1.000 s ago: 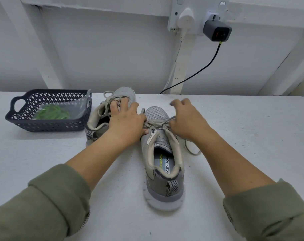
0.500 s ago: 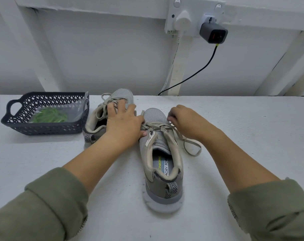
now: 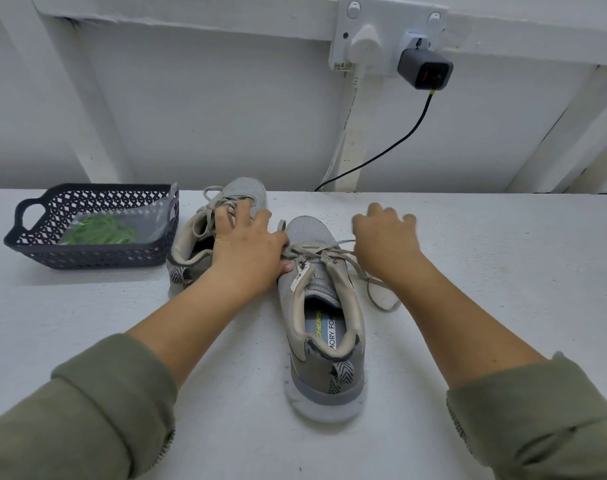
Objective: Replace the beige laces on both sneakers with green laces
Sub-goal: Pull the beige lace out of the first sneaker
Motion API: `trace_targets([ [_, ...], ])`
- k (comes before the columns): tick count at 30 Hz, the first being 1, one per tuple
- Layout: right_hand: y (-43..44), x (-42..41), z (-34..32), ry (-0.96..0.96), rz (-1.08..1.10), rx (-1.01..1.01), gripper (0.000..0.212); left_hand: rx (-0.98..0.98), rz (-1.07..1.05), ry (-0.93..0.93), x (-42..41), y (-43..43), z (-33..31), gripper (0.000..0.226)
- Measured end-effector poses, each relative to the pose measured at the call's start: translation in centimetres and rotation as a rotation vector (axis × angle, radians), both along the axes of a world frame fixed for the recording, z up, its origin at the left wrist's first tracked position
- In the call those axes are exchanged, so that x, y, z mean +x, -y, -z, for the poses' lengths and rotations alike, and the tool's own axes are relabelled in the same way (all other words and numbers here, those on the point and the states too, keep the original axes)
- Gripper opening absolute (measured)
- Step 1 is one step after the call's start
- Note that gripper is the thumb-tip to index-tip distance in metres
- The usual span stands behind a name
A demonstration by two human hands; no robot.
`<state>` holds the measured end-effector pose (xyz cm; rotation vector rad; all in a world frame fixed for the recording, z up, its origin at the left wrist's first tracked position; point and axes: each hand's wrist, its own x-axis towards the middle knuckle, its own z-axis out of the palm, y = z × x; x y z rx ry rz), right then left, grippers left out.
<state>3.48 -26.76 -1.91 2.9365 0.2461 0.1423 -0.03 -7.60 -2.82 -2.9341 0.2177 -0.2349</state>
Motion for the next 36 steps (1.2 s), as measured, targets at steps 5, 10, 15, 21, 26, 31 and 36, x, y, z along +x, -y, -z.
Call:
trace_targets([
  [5, -1.1, 0.2, 0.2, -0.134, -0.369, 0.344, 0.022, 0.009, -0.004, -0.003, 0.0, 0.1, 0.0, 0.051],
  [10, -1.1, 0.4, 0.1, 0.030, -0.148, 0.109, 0.026, 0.008, -0.002, 0.007, -0.1, 0.0, 0.0, 0.051],
  [15, 0.1, -0.9, -0.4, -0.018, 0.267, -0.084, 0.038, -0.005, -0.004, -0.006, -0.1, 0.1, 0.0, 0.048],
  [21, -1.5, 0.3, 0.4, -0.101, -0.345, 0.346, 0.025, -0.005, -0.012, -0.013, -0.1, 0.2, -0.1, 0.048],
  [26, -1.4, 0.8, 0.3, 0.003, -0.201, 0.070, 0.024, -0.018, -0.016, -0.013, -0.2, 0.0, -0.2, 0.049],
  [31, 0.5, 0.0, 0.2, -0.030, 0.091, -0.063, 0.036, -0.017, -0.019, -0.026, -0.1, 0.1, -0.1, 0.049],
  [36, -0.7, 0.2, 0.4, -0.105, -0.316, 0.376, 0.024, -0.010, -0.022, -0.024, -0.2, 0.2, -0.1, 0.049],
])
